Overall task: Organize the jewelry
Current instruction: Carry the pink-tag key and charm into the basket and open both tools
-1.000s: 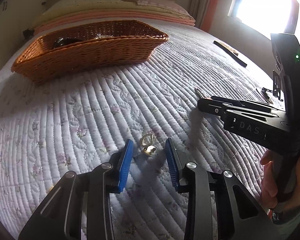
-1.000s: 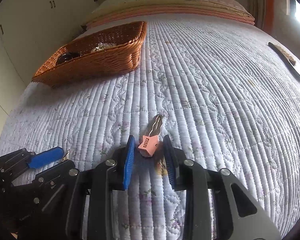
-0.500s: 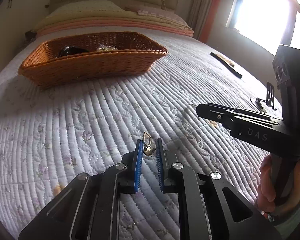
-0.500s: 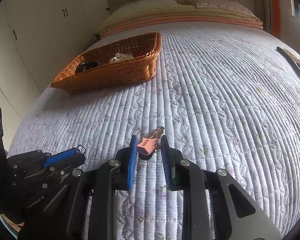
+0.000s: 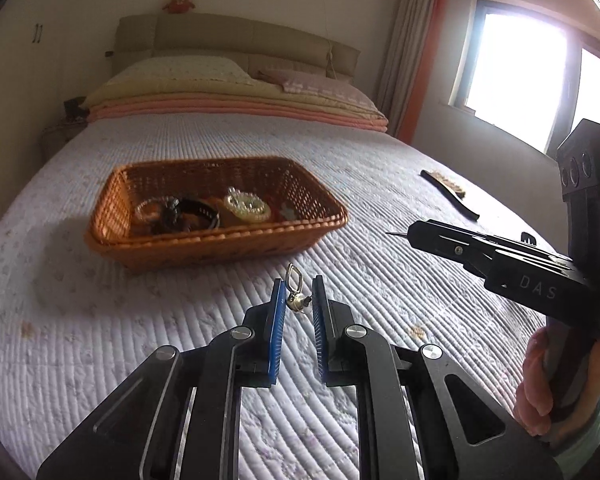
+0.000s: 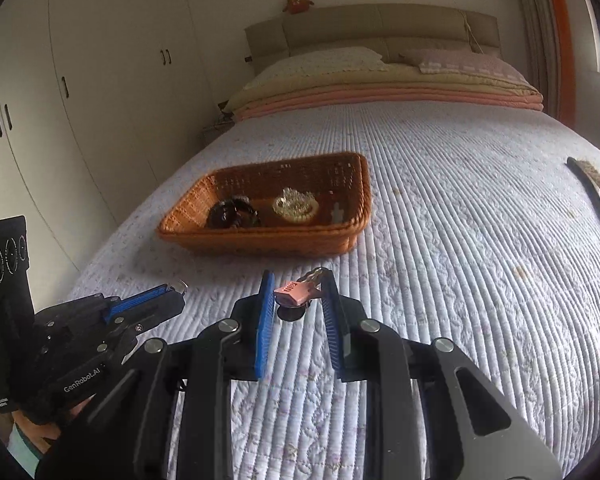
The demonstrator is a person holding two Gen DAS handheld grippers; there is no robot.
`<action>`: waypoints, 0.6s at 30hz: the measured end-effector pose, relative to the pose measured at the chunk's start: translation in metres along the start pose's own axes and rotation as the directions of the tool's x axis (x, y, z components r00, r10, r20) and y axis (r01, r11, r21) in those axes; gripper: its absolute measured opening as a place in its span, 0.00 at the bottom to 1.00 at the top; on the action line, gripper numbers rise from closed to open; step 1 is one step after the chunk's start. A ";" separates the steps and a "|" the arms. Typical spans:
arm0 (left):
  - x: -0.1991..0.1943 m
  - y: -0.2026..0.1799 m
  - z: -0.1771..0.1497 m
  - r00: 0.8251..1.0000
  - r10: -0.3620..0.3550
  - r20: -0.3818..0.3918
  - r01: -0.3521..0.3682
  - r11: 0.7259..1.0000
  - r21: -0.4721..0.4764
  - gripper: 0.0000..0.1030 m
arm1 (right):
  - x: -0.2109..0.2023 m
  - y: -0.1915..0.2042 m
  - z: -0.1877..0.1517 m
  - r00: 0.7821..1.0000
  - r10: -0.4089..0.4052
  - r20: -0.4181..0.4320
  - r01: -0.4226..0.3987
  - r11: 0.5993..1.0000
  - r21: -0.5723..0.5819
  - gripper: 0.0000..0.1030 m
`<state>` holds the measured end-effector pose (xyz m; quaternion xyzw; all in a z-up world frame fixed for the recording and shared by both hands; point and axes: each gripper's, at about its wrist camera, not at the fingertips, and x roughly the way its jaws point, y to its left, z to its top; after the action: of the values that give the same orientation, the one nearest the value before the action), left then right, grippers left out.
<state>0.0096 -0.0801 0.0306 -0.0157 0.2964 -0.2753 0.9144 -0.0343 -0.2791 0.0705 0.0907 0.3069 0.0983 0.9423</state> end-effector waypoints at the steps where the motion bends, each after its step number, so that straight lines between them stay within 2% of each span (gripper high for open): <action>1: -0.001 0.002 0.008 1.000 0.006 0.014 -0.007 1.000 0.005 0.11 | -0.001 0.002 0.008 1.000 0.006 0.017 -0.006 1.000 -0.007 0.20; 6: 0.010 0.017 0.055 0.997 0.024 0.067 -0.026 1.000 0.017 0.11 | 0.015 0.014 0.056 0.996 0.017 0.091 -0.012 0.999 -0.051 0.20; 9: 0.031 0.031 0.075 0.998 0.026 0.062 -0.027 1.000 0.010 0.11 | 0.041 0.013 0.081 0.995 0.039 0.090 -0.035 0.998 -0.043 0.20; 11: 0.051 0.044 0.084 0.999 0.020 0.038 -0.020 1.000 -0.015 0.11 | 0.065 0.008 0.095 0.996 0.057 0.070 -0.056 0.998 -0.023 0.20; 13: 0.077 0.060 0.088 1.000 -0.018 0.000 0.018 0.999 -0.045 0.12 | 0.091 0.000 0.106 0.996 0.075 0.041 -0.076 0.997 0.010 0.20; 16: 0.111 0.084 0.089 0.995 -0.086 -0.050 0.078 0.988 -0.136 0.12 | 0.133 -0.014 0.115 0.994 0.106 -0.019 -0.105 0.992 0.069 0.20; 18: 0.130 0.098 0.086 0.992 -0.100 -0.072 0.085 0.979 -0.183 0.12 | 0.163 -0.023 0.117 0.990 0.125 -0.070 -0.116 0.986 0.116 0.20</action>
<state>0.1931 -0.0752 0.0132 -0.1009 0.3559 -0.2902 0.8826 0.1678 -0.2749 0.0664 0.1577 0.3421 0.1413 0.9155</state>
